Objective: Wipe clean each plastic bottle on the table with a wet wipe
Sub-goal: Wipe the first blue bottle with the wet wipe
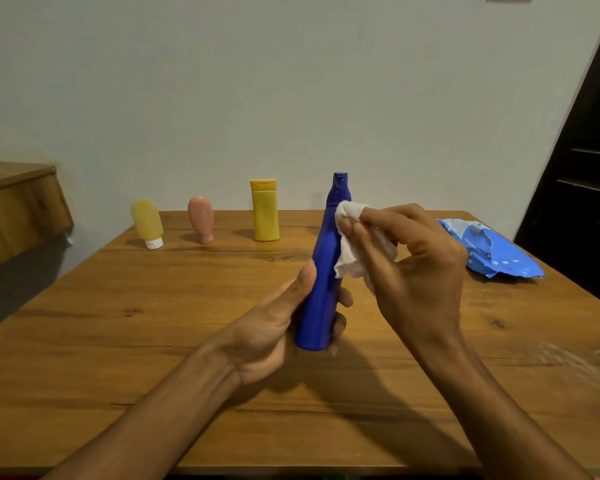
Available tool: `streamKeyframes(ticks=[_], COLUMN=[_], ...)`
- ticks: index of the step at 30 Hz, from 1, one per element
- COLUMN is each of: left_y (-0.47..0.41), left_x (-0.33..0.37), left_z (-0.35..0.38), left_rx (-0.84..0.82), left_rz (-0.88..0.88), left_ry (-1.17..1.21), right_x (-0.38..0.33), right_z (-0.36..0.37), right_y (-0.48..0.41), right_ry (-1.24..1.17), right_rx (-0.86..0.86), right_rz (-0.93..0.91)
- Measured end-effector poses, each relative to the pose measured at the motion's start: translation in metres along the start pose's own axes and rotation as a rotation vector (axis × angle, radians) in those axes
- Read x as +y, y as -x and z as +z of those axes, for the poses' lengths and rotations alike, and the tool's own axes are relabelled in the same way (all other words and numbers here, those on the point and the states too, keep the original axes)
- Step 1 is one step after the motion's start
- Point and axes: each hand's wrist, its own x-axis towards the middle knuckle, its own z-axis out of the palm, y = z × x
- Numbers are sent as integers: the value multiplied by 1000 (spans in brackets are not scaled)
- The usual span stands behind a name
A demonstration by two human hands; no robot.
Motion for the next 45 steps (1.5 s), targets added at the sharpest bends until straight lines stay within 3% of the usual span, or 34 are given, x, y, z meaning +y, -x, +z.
streamKeyframes(ticks=[6,14,23,29,35,39,45], left_y=[-1,-2,-2,-4,-3,-5,-5], left_x=[15,21,18,14,4,8,2], left_z=[-10,-25,-25,-31,-30,-36,-36], left_rx=[-1,97,206,240,263,331,306], left_rz=[16,38,129,205,256,263,335], left_ry=[-374,-855,-1039,-1243,-1334,-1336,-1381], right_x=[-4,-9,-13,-16,-19,-23,-18], right_z=[-1,-13,-12,-12,-8,-7,-7], right_y=[-2,-14,-13,-11,-4,-1,-3], right_ry=[-78,-264,-179,44,93,75,100], right_rx=[-36,-84,-383,-534,-425,-554,-443], right_rz=[28,225,294,148,54,58,59])
